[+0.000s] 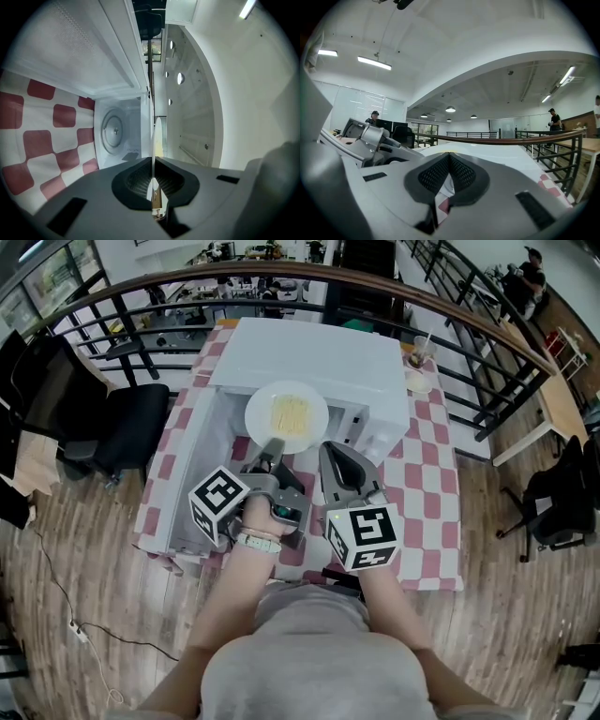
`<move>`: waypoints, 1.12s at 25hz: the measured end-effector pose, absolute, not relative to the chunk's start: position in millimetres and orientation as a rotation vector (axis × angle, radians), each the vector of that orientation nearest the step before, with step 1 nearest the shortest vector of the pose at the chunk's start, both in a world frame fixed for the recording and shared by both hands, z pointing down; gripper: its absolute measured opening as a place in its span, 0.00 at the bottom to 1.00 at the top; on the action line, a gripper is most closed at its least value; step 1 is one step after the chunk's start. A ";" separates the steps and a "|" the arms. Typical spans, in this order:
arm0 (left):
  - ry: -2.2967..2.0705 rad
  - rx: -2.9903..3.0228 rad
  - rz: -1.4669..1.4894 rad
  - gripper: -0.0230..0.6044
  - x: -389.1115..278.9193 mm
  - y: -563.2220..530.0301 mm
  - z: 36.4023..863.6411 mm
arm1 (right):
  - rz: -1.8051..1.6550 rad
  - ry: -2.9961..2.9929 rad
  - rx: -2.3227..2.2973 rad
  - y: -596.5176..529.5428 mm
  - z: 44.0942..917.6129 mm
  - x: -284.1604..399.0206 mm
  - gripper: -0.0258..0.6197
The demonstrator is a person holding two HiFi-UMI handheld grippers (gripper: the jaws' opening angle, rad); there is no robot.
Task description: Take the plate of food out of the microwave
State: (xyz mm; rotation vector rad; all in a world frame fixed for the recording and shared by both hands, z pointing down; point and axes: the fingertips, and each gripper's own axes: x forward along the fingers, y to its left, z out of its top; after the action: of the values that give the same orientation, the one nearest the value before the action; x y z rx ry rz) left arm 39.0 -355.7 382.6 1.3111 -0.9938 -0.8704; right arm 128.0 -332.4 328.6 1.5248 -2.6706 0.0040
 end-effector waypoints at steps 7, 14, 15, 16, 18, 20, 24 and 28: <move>-0.985 1.343 -0.873 0.06 41.7 -362.2 375.4 | -0.013 -2.659 1.546 -335.8 326.0 131.2 0.08; -0.974 1.362 -0.863 0.06 46.0 -367.7 370.2 | -0.029 -2.647 1.572 -342.5 320.6 137.9 0.08; -0.974 1.364 -0.863 0.06 45.9 -368.1 369.5 | -0.030 -2.646 1.575 -343.4 319.6 138.9 0.08; -0.974 1.367 -0.864 0.06 45.5 -368.3 368.6 | -0.032 -2.645 1.577 -344.2 318.6 139.5 0.08; -0.975 1.373 -0.864 0.06 44.9 -368.5 366.9 | -0.040 -2.645 1.577 -345.3 316.6 139.4 0.08; -0.973 1.377 -0.862 0.06 45.0 -368.6 365.8 | -0.048 -2.645 1.575 -346.6 315.1 139.1 0.08; -0.973 1.382 -0.855 0.06 45.0 -368.8 365.8 | -0.051 -2.646 1.572 -348.7 313.6 138.5 0.08; -0.970 1.392 -0.851 0.06 44.1 -369.2 363.6 | -0.052 -2.645 1.568 -350.0 313.9 136.3 0.08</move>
State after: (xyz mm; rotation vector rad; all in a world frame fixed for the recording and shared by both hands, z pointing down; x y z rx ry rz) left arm 44.1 -369.2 363.6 1.3916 -0.9700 -0.8512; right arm 136.3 -350.0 313.9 1.5679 -2.6453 -0.0515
